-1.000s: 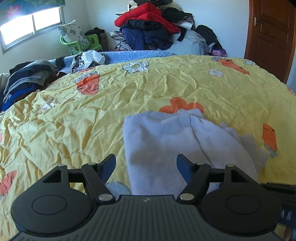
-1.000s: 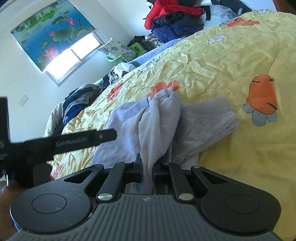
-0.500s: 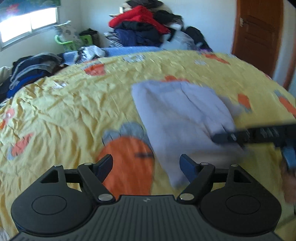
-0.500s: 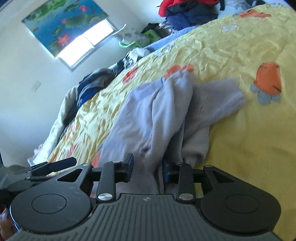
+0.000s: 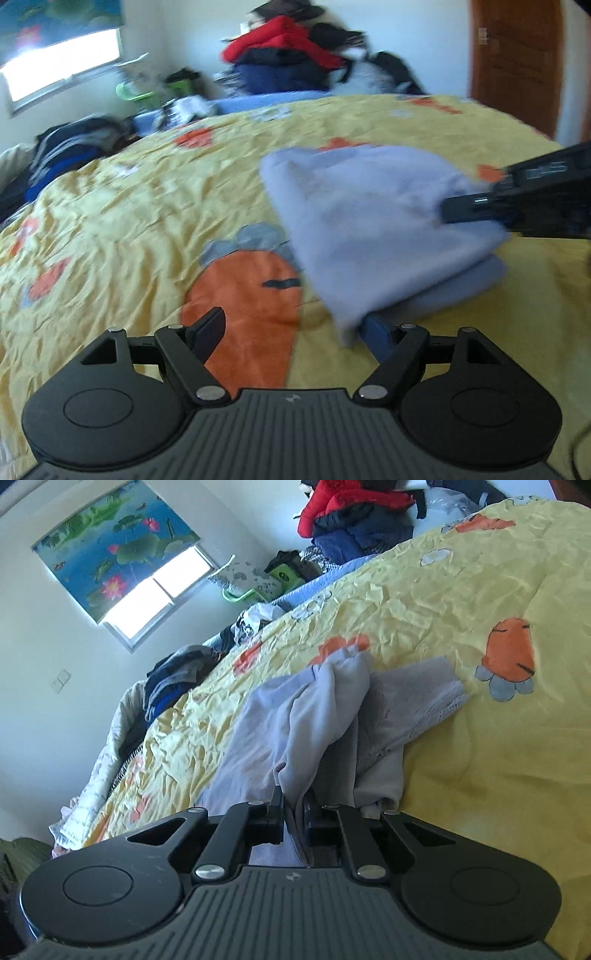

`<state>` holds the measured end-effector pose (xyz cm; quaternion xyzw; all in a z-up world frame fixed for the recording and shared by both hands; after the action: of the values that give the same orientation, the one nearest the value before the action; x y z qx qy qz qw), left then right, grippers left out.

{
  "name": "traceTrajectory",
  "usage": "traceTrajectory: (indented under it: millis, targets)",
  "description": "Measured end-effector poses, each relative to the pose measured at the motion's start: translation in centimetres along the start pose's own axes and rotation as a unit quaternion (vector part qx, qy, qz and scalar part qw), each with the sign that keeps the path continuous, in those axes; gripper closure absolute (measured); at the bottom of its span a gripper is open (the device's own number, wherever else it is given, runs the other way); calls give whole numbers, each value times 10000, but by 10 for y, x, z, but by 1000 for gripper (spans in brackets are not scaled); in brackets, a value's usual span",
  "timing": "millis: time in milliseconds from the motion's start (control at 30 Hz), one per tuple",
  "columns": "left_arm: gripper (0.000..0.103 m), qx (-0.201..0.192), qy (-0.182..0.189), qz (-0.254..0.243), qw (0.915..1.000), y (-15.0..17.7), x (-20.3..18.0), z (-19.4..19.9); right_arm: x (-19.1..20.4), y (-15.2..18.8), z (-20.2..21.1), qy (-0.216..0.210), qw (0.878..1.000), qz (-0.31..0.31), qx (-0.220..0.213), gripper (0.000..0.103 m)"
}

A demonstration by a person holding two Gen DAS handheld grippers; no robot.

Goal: Fold small clothes

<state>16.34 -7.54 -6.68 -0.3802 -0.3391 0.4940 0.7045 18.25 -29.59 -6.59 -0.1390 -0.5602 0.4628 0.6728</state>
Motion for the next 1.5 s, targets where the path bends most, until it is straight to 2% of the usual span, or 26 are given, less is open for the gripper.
traceTrajectory:
  millis: [100,333,567,733,1033,1067,1100,1200,1233,1300,1367,1433,1500]
  targets:
    - [18,60,-117,368,9992,8,11,-2,-2,0,0,45,10000,-26,-14,92]
    - [18,223,-166,413,9988,22,26,7,-10,16,-3,330,9994,121,59,94]
    - [18,37,64,700,9975,-5,37,18,-10,18,1,412,9990,194,15,94]
    - [18,-44,65,651,9978,-21,22,-1,-11,20,3,451,9988,190,-6,95]
    - [18,55,143,470,9988,-21,0,-23,-3,18,12,547,9972,505,-95,95]
    - [18,61,116,400,9991,-20,-1,-25,-5,19,11,571,9972,476,-84,94]
    - [18,65,88,346,9993,-20,-2,-26,-7,19,10,579,9974,429,-55,85]
    - [18,68,73,249,9996,-17,-4,-28,-8,20,13,646,9968,461,-36,82]
    - [18,73,71,243,9997,-16,-4,-28,-6,19,16,680,9963,528,-79,82]
    - [18,83,63,260,9996,-15,-4,-28,-2,13,26,961,9918,751,-385,72]
    - [18,78,57,263,9996,-14,-5,-28,9,4,34,1255,9821,1166,-779,72]
    - [18,82,50,258,9996,-14,-5,-28,26,-1,35,1178,9766,1513,-976,72]
    - [17,90,48,263,9996,-14,-5,-28,43,0,29,1016,9723,1855,-993,72]
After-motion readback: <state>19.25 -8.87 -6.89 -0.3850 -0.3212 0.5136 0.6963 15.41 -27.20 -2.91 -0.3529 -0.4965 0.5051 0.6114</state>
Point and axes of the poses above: each gripper's, at about its wrist camera, not at the fingertips, and z roughly against the way its jaws point, x to its left, y to its underside, the point moved 6 cm from there along -z, roughly the way its jaws point, and after that the axes turned 13 degrees about -x, right-handed, at the moved point
